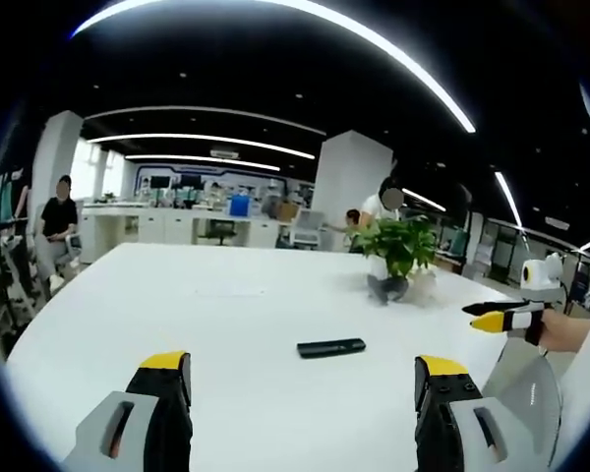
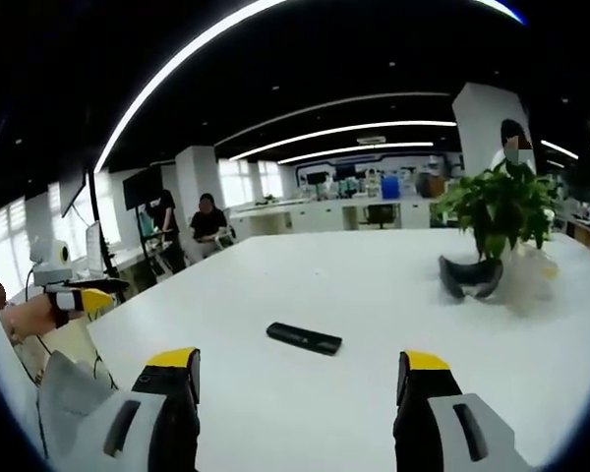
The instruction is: Press the specified remote control buttons in sequence, fully releasing each button before pressing the next.
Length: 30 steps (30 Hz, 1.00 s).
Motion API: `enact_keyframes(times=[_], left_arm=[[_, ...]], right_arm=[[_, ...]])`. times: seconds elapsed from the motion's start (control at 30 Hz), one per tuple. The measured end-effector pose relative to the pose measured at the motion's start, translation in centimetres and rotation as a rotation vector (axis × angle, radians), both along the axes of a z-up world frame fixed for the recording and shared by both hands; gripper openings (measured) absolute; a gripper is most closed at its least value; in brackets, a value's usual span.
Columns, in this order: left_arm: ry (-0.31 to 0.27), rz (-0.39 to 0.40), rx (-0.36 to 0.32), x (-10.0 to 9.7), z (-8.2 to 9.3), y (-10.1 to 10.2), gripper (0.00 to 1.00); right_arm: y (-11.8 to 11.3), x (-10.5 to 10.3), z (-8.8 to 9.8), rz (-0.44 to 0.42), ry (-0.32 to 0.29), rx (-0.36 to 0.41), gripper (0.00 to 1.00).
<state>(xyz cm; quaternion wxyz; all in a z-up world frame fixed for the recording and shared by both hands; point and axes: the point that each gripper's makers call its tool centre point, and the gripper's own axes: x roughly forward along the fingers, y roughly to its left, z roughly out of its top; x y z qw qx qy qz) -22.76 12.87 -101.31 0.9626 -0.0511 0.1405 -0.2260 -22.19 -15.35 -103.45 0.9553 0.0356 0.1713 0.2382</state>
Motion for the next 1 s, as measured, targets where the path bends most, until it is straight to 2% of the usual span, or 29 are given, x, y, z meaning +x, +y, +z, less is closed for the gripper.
enact_keyframes(times=[0.27,0.5,0.67,0.83,1.0], left_arm=[[0.047,-0.019,0.01,0.1,-1.2,-0.4,0.98],[0.06,-0.049,-0.004,0.5,-1.5,-1.2,0.98],[0.074,-0.073,0.031,0.5,-1.8,-1.7,0.98],[0.089,-0.093,0.054,0.4,-2.1,-2.0,0.98],[0.113,-0.15,0.131,0.5,-2.6,-2.7,0.98]], right_arm=[[0.7,0.7,-1.0,0.005,0.026,0.015,0.81],[1.1,0.8,-1.8,0.032,0.059,-0.019,0.8],[1.2,1.0,-1.8,0.055,0.078,-0.028,0.79],[1.2,1.1,-1.1,0.056,0.065,-0.025,0.79],[1.4,0.7,-1.1,0.067,0.067,-0.039,0.78]])
